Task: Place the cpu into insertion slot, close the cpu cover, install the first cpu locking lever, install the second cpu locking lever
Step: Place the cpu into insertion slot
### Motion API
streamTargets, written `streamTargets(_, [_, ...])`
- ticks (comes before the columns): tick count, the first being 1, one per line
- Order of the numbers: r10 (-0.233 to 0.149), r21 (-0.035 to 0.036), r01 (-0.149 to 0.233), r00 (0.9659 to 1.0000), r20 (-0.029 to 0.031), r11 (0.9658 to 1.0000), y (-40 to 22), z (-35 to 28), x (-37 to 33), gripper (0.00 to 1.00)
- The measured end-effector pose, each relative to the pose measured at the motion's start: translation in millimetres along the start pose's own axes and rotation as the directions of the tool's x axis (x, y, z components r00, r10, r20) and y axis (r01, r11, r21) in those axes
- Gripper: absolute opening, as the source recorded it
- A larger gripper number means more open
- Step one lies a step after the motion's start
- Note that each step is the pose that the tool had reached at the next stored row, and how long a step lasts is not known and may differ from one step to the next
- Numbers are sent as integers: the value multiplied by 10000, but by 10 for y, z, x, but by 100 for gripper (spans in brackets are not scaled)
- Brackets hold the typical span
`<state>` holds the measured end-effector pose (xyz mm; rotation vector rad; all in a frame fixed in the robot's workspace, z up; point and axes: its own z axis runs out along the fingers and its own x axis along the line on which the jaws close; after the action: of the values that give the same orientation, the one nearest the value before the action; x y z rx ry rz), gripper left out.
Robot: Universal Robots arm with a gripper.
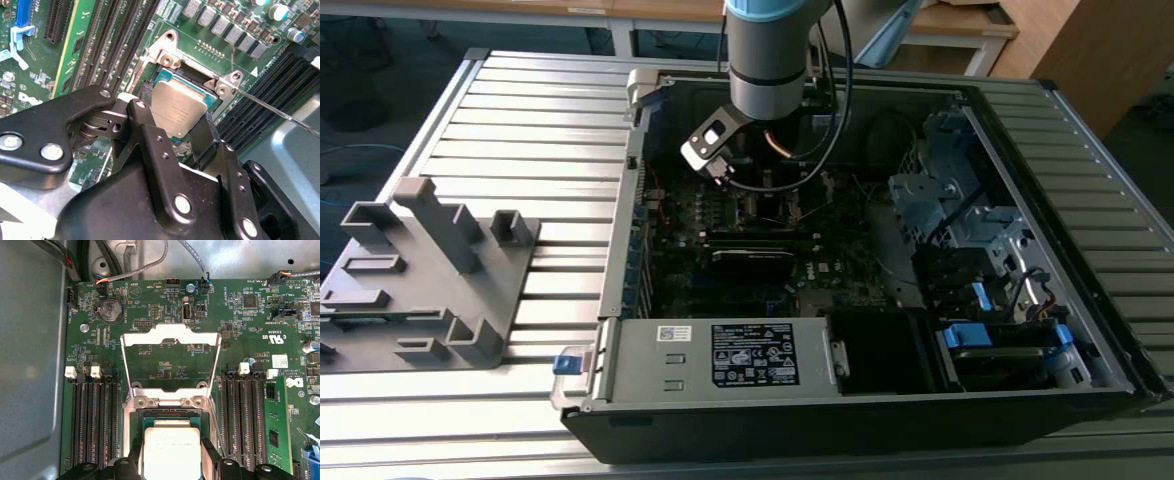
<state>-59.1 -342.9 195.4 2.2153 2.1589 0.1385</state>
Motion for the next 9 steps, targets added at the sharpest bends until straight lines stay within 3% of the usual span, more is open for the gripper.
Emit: streamTargets(9, [0,0,0,10000,1,10000,0,2,14,54])
